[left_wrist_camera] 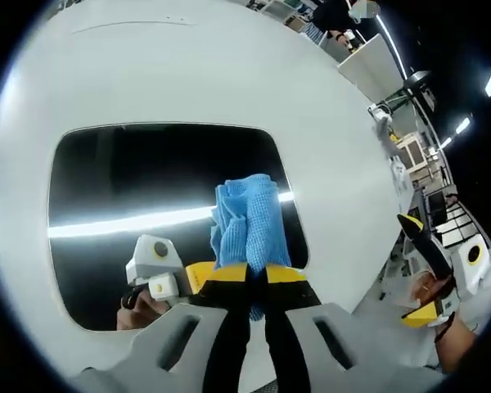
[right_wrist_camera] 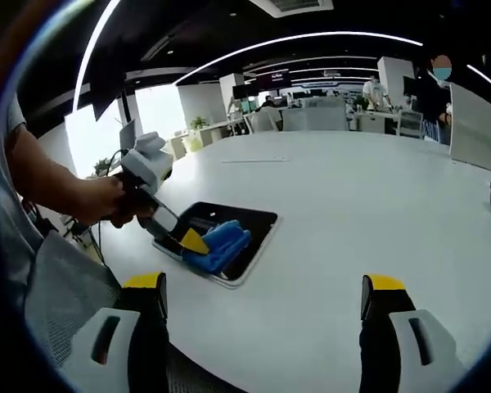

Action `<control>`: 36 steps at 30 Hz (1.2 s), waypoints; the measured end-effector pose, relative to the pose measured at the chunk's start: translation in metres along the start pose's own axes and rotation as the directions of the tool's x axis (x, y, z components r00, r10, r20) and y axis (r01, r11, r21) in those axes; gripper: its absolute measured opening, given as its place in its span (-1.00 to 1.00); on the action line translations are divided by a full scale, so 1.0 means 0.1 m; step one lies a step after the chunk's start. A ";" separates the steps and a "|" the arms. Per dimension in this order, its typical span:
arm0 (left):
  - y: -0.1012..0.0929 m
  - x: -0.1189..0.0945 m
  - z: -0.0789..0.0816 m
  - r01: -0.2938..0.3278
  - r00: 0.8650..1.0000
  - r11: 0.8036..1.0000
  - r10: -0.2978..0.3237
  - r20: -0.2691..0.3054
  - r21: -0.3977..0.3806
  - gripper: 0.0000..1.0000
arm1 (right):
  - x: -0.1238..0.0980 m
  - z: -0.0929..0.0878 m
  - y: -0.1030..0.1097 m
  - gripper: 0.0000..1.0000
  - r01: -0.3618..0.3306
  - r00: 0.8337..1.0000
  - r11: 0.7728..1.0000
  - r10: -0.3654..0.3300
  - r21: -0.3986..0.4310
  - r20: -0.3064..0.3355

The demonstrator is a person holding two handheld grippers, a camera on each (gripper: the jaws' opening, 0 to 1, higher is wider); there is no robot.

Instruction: Wipe the mirror surface with the cleaning cloth until all visible marks leave the cleaned area.

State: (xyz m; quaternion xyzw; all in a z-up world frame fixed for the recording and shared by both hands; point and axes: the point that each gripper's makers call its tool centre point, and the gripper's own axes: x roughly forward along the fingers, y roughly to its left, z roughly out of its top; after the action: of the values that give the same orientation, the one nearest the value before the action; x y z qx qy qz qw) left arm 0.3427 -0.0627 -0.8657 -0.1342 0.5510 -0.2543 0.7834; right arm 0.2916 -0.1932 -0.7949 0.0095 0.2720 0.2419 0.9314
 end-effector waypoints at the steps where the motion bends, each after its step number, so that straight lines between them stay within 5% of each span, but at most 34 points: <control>1: -0.01 0.01 0.00 -0.002 1.000 1.000 0.002 -0.001 0.007 -0.95 | 0.00 0.00 0.00 0.95 0.001 1.000 1.000 -0.001 0.001 -0.001; 20: -0.24 0.15 0.03 0.002 1.000 1.000 -0.002 -0.010 0.029 -0.95 | -0.01 0.02 -0.01 0.95 0.004 1.000 1.000 -0.004 0.014 0.011; 36: -0.23 0.16 0.04 -0.008 1.000 1.000 0.008 -0.013 0.028 -0.95 | -0.01 0.02 -0.01 0.95 0.006 1.000 1.000 -0.006 0.014 0.010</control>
State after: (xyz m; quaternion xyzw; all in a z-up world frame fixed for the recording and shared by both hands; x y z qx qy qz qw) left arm 0.3447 -0.0912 -0.8658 -0.1193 0.5531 -0.2597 0.7826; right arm 0.2923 -0.1947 -0.7929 0.0163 0.2689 0.2370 0.9334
